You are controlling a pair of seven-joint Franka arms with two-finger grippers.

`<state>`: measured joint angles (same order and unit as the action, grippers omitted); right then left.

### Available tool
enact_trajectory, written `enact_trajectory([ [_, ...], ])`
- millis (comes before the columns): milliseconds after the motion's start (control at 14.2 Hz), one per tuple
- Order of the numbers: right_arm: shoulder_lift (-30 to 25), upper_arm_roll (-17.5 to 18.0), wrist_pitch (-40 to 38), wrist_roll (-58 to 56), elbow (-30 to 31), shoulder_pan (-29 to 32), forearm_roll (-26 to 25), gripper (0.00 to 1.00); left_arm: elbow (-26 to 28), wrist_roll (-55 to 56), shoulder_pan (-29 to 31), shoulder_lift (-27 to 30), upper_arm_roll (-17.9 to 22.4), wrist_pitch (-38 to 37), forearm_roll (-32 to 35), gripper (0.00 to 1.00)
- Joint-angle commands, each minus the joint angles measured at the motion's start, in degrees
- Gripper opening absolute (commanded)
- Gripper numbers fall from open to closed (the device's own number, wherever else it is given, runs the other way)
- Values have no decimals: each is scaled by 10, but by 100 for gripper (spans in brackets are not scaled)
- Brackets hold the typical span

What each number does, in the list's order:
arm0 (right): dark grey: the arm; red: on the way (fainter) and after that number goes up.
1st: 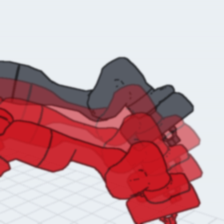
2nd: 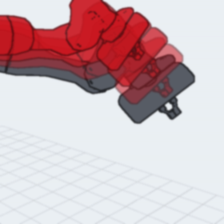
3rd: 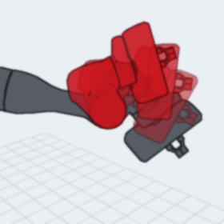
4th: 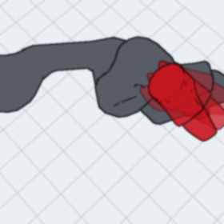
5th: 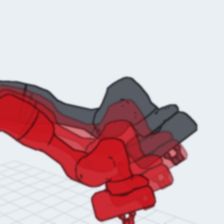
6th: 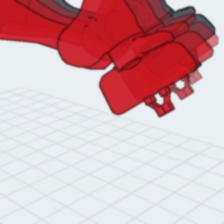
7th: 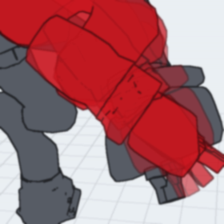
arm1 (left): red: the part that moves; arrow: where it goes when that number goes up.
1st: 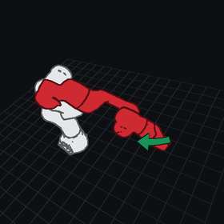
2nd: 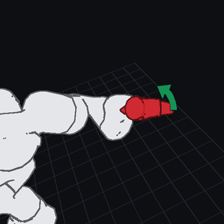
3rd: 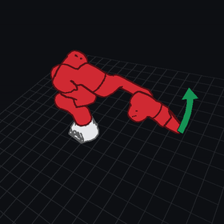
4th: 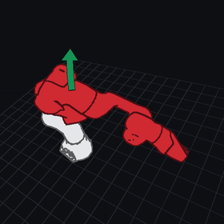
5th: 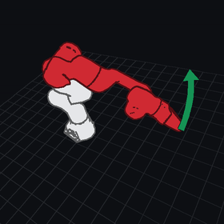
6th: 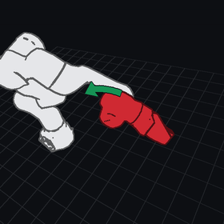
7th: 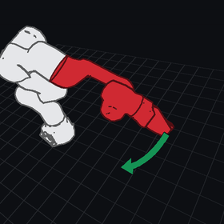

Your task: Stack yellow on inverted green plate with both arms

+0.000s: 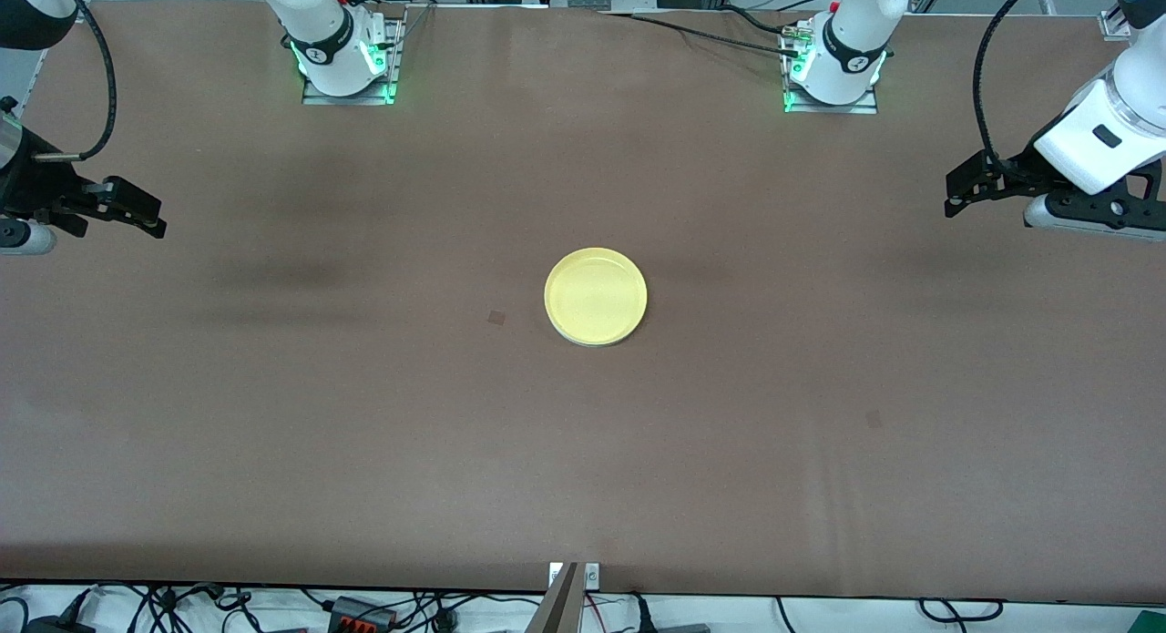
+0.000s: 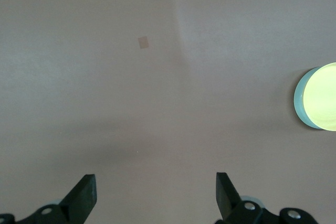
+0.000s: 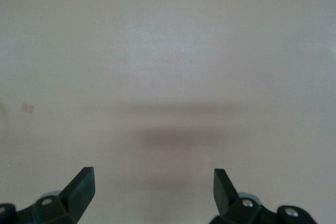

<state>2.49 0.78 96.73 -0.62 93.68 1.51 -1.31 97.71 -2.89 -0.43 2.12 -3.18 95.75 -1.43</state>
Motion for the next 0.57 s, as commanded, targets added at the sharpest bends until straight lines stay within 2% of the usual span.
enact_trajectory([
  [0, -6, 10, 0, -11, -1, 9, 2, 100, -9, -13, 6, 7, -8, -6, -3, 100],
  [494, -4, 9, -13, -24, 1, 9, 1, 100, -12, -12, 7, 7, -9, -15, -3, 100],
])
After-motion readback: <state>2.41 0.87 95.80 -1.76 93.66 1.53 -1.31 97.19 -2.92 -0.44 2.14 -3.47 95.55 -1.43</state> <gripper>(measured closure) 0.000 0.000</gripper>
